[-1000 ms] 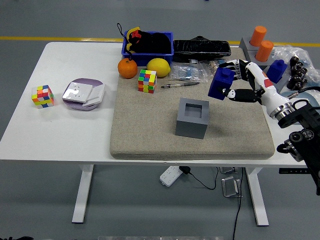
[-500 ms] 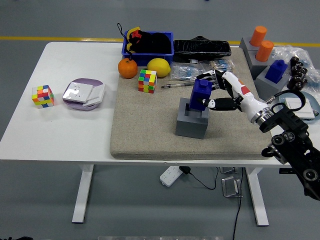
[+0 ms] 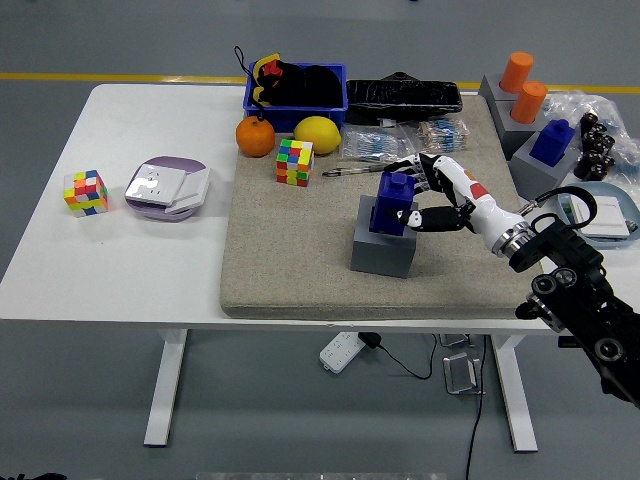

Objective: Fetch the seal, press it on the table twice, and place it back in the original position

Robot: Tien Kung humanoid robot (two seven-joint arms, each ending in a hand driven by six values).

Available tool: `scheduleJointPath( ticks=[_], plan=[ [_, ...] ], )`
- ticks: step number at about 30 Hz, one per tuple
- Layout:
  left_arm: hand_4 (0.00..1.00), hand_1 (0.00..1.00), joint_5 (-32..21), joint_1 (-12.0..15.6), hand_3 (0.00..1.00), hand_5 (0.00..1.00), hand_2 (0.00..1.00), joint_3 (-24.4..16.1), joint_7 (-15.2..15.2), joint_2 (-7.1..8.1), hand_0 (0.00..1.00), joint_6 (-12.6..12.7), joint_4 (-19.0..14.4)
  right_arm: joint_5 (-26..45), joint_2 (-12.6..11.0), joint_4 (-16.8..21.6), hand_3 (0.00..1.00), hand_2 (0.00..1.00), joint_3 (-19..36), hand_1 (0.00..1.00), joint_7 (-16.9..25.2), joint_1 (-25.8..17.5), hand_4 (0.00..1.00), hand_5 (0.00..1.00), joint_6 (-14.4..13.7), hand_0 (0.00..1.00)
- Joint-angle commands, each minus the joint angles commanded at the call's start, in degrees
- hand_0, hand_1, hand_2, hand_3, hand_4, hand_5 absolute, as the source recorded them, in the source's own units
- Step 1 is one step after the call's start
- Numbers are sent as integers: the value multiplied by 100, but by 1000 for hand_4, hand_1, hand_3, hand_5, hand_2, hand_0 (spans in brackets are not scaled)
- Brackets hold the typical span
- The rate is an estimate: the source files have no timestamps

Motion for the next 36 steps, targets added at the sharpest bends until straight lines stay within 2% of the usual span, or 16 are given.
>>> scheduleJointPath(
  ticks=[17, 36],
  plan=[
    [810, 817, 112, -5, 835, 416, 790, -79, 27, 9, 820, -3, -4, 8, 90, -162, 367, 359, -142, 390, 57, 122, 681, 2, -25, 488],
    [812, 816, 164, -12, 835, 421, 790, -111, 29, 32, 820, -15, -13, -1, 0, -231, 367, 358, -173, 391, 71, 145, 686, 2, -15, 488]
  ],
)
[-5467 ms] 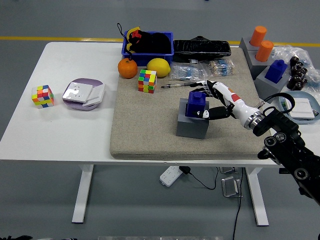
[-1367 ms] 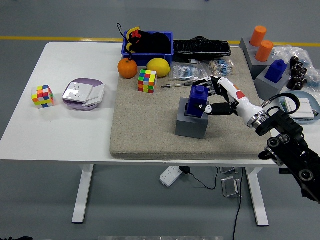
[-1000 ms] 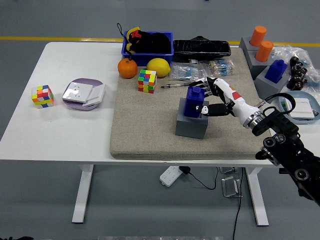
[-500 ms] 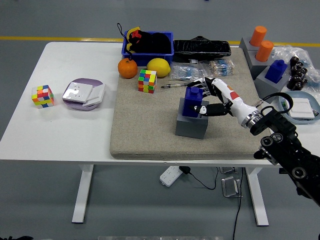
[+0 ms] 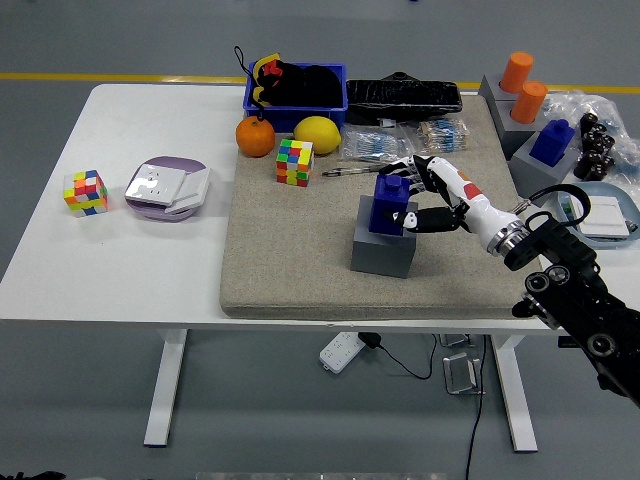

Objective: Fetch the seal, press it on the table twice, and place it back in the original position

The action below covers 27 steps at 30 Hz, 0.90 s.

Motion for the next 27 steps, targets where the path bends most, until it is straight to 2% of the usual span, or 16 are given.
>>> scheduleJointPath(
  ticks=[23, 24, 27],
  plan=[
    [811, 816, -62, 14, 835, 421, 790, 33, -10, -27, 820, 6, 11, 31, 32, -109, 377, 361, -56, 394, 34, 3, 692, 2, -6, 494],
    [811, 816, -61, 13, 835, 420, 790, 32, -9, -27, 820, 6, 11, 32, 34, -112, 493, 461, -55, 479, 36, 5, 719, 2, -5, 542],
    [811, 816, -79, 4, 835, 420, 790, 47, -15, -29, 820, 5, 10, 43, 37, -122, 493, 461, -55, 479, 35, 13, 719, 2, 19, 542]
  ],
)
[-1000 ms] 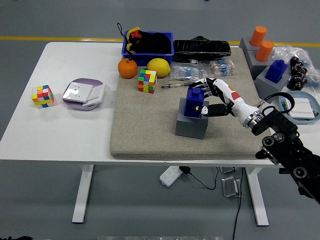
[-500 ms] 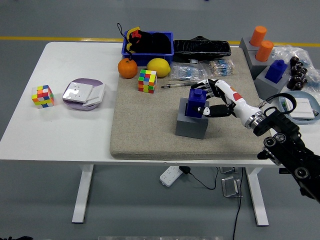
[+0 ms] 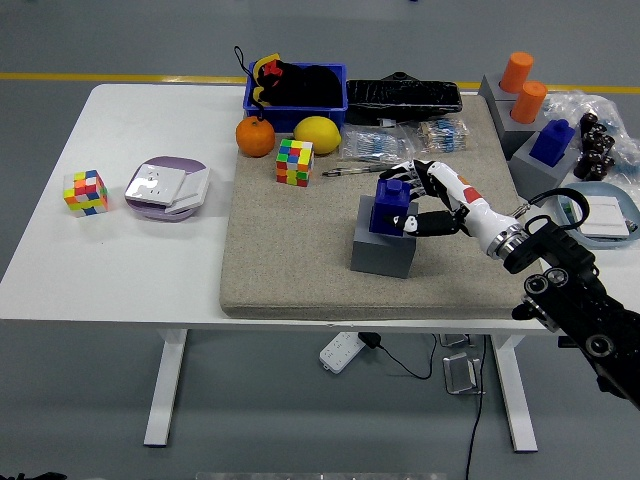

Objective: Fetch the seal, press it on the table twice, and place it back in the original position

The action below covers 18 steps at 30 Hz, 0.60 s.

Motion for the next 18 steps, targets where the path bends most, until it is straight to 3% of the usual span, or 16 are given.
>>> scheduleJointPath(
  ticks=[2, 3, 8, 9, 18],
  plan=[
    [811, 816, -15, -3, 835, 420, 790, 11, -3, -2, 820, -1, 0, 6, 2, -4, 493, 461, -7, 479, -3, 1, 719, 2, 23, 542],
    [811, 817, -23, -3, 835, 419, 790, 17, -6, -3, 820, 0, 0, 6, 3, -6, 654, 644, -9, 670, -6, 1, 875, 2, 34, 717],
    [811, 817, -21, -1, 835, 419, 790, 11, -3, -4, 820, -3, 2, 26, 11, -15, 654, 644, -8, 670, -6, 2, 875, 2, 87, 717],
    [812, 816, -18, 0, 835, 420, 790, 7, -1, -3, 820, -2, 2, 26, 11, -16, 740, 719, -8, 731, -4, 3, 898, 2, 88, 777],
    [811, 817, -47, 2, 835, 420, 790, 28, -7, -7, 820, -5, 3, 26, 15, -23, 775, 751, -14, 761, 0, 3, 914, 2, 100, 794]
  ],
)
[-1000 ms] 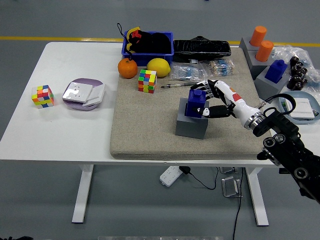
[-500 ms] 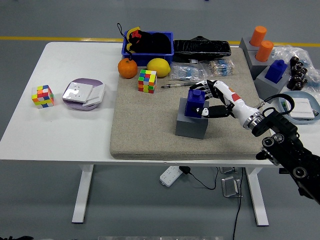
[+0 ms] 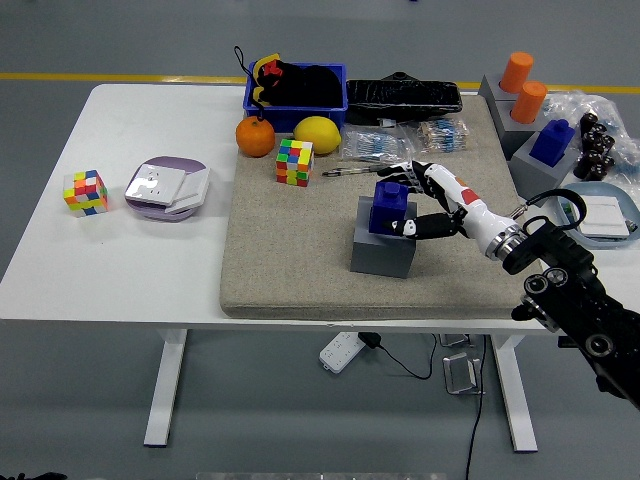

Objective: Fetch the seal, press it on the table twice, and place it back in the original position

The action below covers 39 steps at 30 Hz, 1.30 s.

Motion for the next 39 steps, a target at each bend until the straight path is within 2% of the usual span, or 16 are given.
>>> scheduleJointPath(
  ticks=[8, 9, 14, 15, 20, 21, 26, 27, 35, 38, 39],
  plan=[
    [812, 817, 17, -5, 834, 420, 790, -13, 5, 4, 820, -3, 0, 8, -15, 12, 781, 758, 25, 765, -10, -4, 934, 2, 69, 799],
    [812, 816, 17, -4, 835, 420, 790, -13, 5, 4, 820, -3, 0, 9, -16, 13, 867, 841, 27, 859, -11, -6, 998, 50, 77, 867],
    [812, 816, 6, 4, 835, 420, 790, -11, 5, 0, 820, -5, 2, 2, -38, 33, 867, 841, 118, 859, -51, -33, 998, 50, 249, 867],
    [812, 816, 6, 5, 835, 421, 790, -11, 5, 0, 820, -5, 2, 2, -46, 36, 964, 923, 135, 934, -51, -37, 998, 216, 267, 968],
    [812, 816, -21, 9, 835, 421, 790, 12, -2, -4, 820, -6, 2, -18, -108, 56, 964, 923, 267, 934, -57, -69, 998, 216, 331, 968],
    [812, 817, -15, 10, 835, 421, 790, 5, 0, -5, 820, -6, 3, -27, -119, 58, 991, 962, 297, 968, -59, -78, 998, 285, 335, 998],
    [812, 817, -53, 6, 835, 421, 790, 35, -9, -14, 820, -7, 2, -111, -200, 109, 991, 962, 500, 968, -93, -169, 998, 285, 394, 998],
    [812, 817, -53, 4, 835, 421, 790, 36, -12, -14, 820, -8, 1, -138, -252, 136, 995, 965, 597, 970, -102, -226, 998, 322, 409, 998],
    [813, 817, -55, 17, 835, 421, 790, 20, -2, -3, 820, 2, 15, -2, -628, 155, 982, 951, 1169, 954, -208, -570, 998, 329, 515, 991],
    [813, 817, -94, 11, 835, 421, 790, 36, -10, -9, 820, 4, 17, 33, -697, 197, 982, 951, 1489, 954, -237, -757, 998, 329, 529, 991],
    [813, 817, -98, 8, 835, 421, 790, 36, -11, -10, 820, 3, 16, 39, -706, 209, 947, 922, 1563, 927, -242, -796, 998, 352, 532, 962]
  ],
)
